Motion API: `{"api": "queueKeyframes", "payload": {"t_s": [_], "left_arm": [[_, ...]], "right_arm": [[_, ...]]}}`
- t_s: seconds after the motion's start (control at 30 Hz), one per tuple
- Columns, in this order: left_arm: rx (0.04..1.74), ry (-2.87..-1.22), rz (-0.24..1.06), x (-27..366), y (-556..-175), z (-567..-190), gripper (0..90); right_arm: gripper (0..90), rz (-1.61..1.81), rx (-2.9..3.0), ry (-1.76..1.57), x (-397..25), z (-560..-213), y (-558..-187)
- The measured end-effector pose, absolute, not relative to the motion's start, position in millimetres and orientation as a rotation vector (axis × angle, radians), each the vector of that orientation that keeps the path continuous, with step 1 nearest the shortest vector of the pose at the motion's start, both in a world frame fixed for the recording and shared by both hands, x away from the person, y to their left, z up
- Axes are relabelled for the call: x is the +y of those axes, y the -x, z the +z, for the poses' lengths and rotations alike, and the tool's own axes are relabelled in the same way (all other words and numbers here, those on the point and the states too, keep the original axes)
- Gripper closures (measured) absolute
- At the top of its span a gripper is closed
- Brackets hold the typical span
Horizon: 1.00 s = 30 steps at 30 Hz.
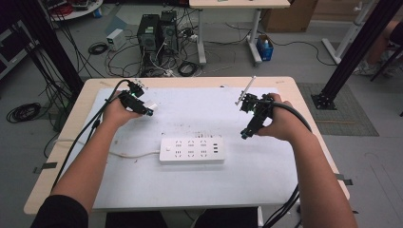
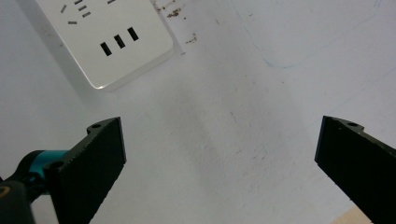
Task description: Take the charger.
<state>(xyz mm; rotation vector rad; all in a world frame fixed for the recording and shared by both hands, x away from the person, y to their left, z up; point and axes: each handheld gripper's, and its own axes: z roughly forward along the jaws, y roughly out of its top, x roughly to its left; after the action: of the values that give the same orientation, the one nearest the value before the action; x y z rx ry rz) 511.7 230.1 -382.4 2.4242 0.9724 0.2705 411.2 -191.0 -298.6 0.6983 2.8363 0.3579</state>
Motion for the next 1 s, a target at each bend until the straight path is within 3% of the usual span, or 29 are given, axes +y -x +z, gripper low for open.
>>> {"api": "queueKeyframes", "payload": {"t_s": [0.37,1.0], "left_arm": [[0.852,-2.465,0.310,225.9,-472.2,-342.1,42.5],[0.812,-2.522,0.329,221.8,-410.1,-303.4,42.5]], "right_arm": [[1.2,0.392,2.823,-0.671,-185.7,-294.5,-405.4],[1.2,0.466,2.801,-0.652,-186.6,-288.0,-388.6]]}}
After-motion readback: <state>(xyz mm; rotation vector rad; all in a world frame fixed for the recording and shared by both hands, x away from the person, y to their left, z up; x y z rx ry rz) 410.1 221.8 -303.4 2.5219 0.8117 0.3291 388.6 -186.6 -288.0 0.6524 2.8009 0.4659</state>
